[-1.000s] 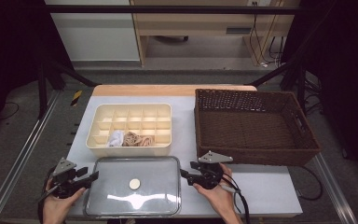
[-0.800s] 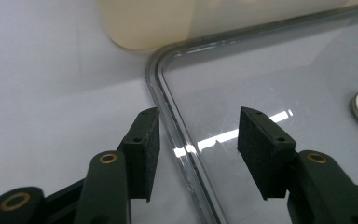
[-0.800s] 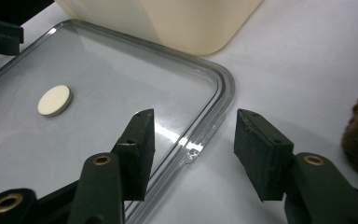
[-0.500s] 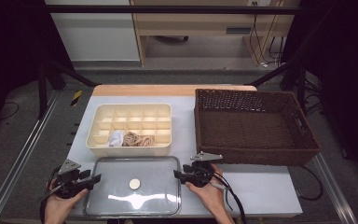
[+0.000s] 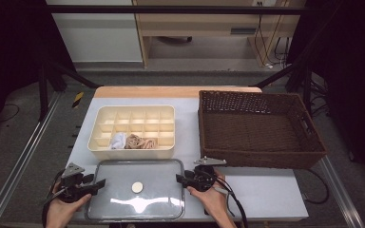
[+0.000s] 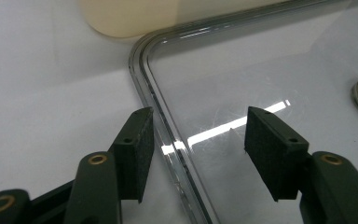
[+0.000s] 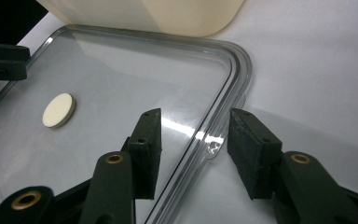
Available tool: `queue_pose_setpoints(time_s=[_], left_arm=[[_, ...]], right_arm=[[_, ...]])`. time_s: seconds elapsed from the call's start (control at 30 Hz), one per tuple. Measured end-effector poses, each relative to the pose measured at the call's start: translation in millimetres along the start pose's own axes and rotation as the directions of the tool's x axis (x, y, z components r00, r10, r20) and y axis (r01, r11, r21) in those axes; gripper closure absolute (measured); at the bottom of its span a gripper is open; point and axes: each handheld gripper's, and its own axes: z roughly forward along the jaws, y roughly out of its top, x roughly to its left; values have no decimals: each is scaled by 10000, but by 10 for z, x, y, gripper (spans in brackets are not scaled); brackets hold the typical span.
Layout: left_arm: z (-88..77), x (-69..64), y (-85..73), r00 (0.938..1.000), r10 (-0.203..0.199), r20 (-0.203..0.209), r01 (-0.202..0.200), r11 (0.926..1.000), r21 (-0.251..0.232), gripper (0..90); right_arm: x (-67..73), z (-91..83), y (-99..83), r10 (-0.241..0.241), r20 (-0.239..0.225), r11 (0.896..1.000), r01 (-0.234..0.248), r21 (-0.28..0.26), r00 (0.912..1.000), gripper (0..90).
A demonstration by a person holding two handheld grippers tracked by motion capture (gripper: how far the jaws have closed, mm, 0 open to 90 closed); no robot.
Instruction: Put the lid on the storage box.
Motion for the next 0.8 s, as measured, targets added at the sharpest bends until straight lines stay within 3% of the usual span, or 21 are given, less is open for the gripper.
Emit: queue_pose_setpoints(time_s=[0.13, 0.3, 0.67, 0.8], left_arm=[[-1, -14, -4, 10000, -57, -50, 57, 10000, 1, 422], [0, -20, -1, 9999, -45, -99, 46, 10000, 36, 421], [-6, -1, -11, 10000, -61, 3, 61, 10000, -13, 423], [-10, 15, -20, 9997, -193, 146, 194, 9998, -85, 414]], right_arm=[[29, -7, -23, 157, 129, 9999, -156, -53, 9998, 551], [-21, 0, -42, 1066, -72, 9934, -1068, -411, 9943, 581], [0, -29, -42, 968, -65, 9940, -970, -507, 9953, 591], [11, -82, -34, 995, -319, 9926, -1014, -672, 9945, 593]])
